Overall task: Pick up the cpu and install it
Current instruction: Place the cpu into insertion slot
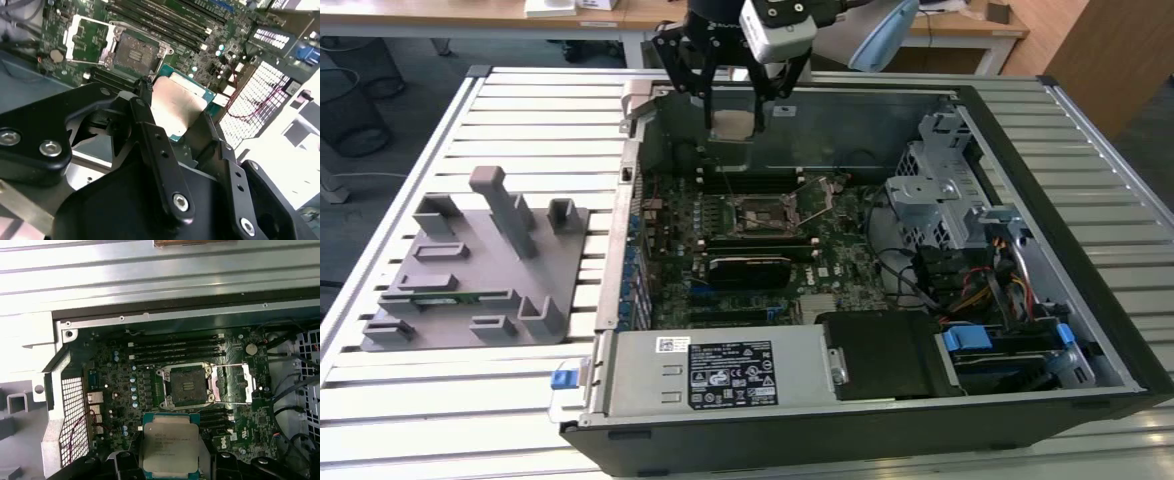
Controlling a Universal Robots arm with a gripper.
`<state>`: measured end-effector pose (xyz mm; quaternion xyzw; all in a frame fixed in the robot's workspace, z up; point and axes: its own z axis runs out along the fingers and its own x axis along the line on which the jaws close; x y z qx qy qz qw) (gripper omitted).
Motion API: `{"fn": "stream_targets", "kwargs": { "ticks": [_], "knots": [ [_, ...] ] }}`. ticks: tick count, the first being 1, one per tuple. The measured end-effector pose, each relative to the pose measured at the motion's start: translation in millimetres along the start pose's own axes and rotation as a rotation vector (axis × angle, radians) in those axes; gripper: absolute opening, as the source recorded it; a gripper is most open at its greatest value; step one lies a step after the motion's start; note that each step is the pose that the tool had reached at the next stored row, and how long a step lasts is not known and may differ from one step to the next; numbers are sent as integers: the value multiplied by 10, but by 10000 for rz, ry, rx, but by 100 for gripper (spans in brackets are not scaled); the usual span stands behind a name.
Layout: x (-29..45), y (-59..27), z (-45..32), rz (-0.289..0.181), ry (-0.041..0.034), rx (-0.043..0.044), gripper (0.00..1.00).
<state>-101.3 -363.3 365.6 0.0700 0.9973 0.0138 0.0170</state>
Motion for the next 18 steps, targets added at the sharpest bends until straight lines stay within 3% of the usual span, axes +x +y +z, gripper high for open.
{"fn": "stream_targets", "kwargs": {
  "ticks": [9, 18],
  "knots": [
    [0, 0, 7, 1299, -42, 69, 53],
    [1, 0, 16, 2210, -68, 100, 53]
  ]
}}
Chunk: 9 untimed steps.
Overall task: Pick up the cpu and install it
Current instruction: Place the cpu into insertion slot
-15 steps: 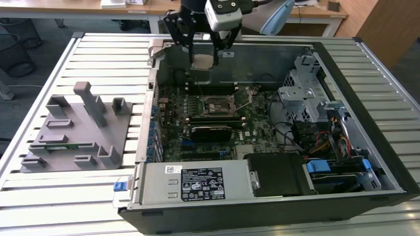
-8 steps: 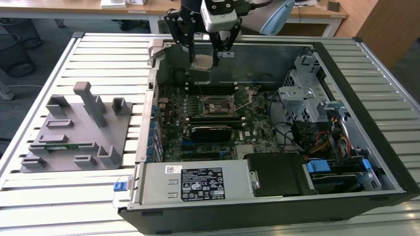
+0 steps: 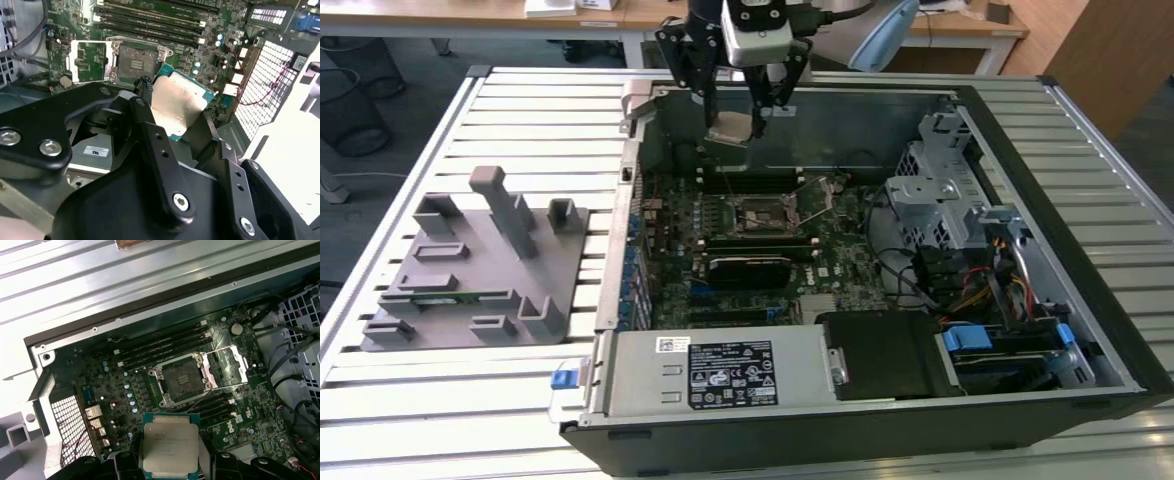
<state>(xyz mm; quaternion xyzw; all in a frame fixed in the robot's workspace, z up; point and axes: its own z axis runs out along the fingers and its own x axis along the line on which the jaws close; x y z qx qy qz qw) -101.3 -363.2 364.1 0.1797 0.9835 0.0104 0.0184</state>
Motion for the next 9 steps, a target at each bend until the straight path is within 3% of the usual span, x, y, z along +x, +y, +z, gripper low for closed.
{"fn": "stream_targets", "kwargs": {
  "ticks": [9],
  "knots": [
    [0, 0, 7, 907, -25, 30, 53]
  ]
}}
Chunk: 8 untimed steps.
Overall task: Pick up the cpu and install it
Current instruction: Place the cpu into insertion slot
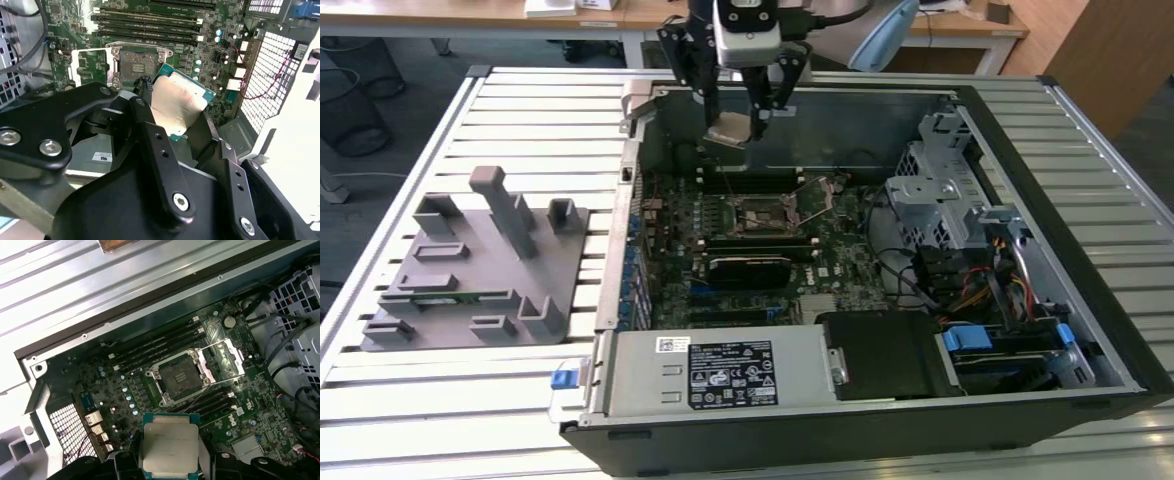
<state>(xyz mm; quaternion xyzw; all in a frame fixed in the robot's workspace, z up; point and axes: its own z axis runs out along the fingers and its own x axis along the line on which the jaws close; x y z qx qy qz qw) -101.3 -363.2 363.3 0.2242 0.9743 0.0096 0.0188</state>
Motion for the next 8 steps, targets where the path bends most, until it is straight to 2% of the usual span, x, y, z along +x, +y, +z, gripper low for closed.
{"fn": "stream_targets", "kwargs": {
  "ticks": [8],
  "knots": [
    [4, 7, 6, 978, -27, 33, 53]
  ]
}}
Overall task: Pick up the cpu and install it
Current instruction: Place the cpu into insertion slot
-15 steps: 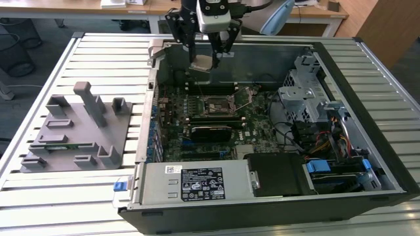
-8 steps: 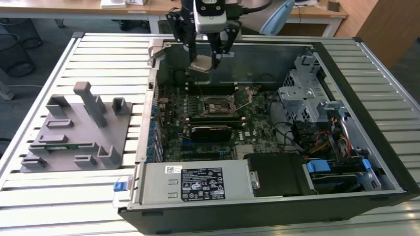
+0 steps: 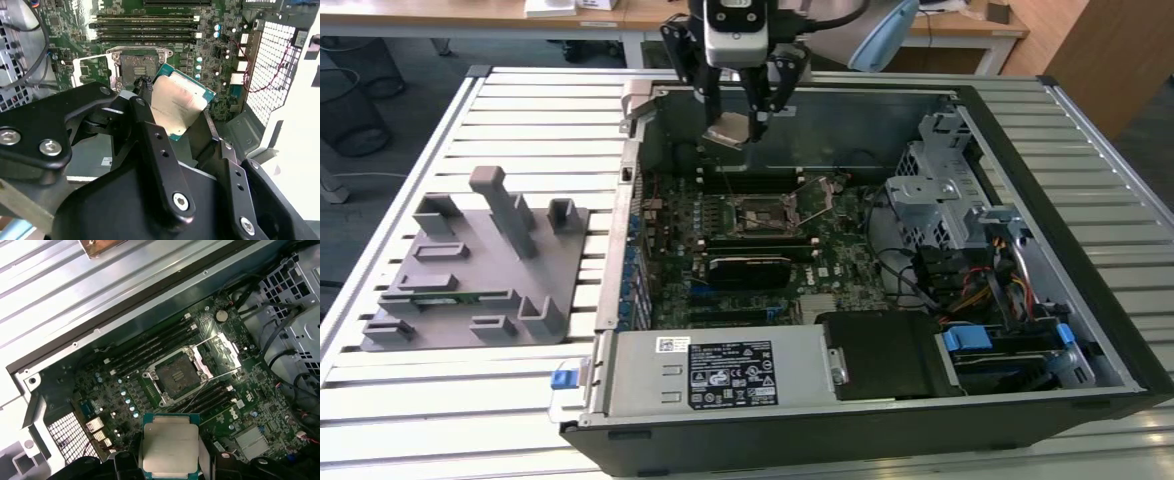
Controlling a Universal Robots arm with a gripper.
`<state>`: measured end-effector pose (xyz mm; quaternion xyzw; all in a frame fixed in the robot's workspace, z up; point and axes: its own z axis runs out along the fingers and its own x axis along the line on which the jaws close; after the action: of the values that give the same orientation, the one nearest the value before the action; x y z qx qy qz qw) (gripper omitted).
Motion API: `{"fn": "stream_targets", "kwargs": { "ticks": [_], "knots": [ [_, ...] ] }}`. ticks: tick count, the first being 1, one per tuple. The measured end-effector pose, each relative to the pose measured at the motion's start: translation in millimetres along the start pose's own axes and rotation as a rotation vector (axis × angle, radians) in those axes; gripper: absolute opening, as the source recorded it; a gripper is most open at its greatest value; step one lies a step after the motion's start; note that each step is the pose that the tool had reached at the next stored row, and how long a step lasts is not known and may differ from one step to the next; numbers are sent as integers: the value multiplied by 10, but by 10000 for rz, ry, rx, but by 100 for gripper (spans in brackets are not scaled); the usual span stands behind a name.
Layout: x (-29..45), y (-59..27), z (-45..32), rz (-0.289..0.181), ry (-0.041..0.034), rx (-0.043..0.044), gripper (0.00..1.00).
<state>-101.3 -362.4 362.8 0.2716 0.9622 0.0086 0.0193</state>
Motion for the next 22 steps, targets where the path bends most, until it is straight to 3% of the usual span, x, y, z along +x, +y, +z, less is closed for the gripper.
{"fn": "stream_targets", "kwargs": {
  "ticks": [22],
  "knots": [
    [25, 38, 26, 2484, -67, 80, 53]
  ]
}}
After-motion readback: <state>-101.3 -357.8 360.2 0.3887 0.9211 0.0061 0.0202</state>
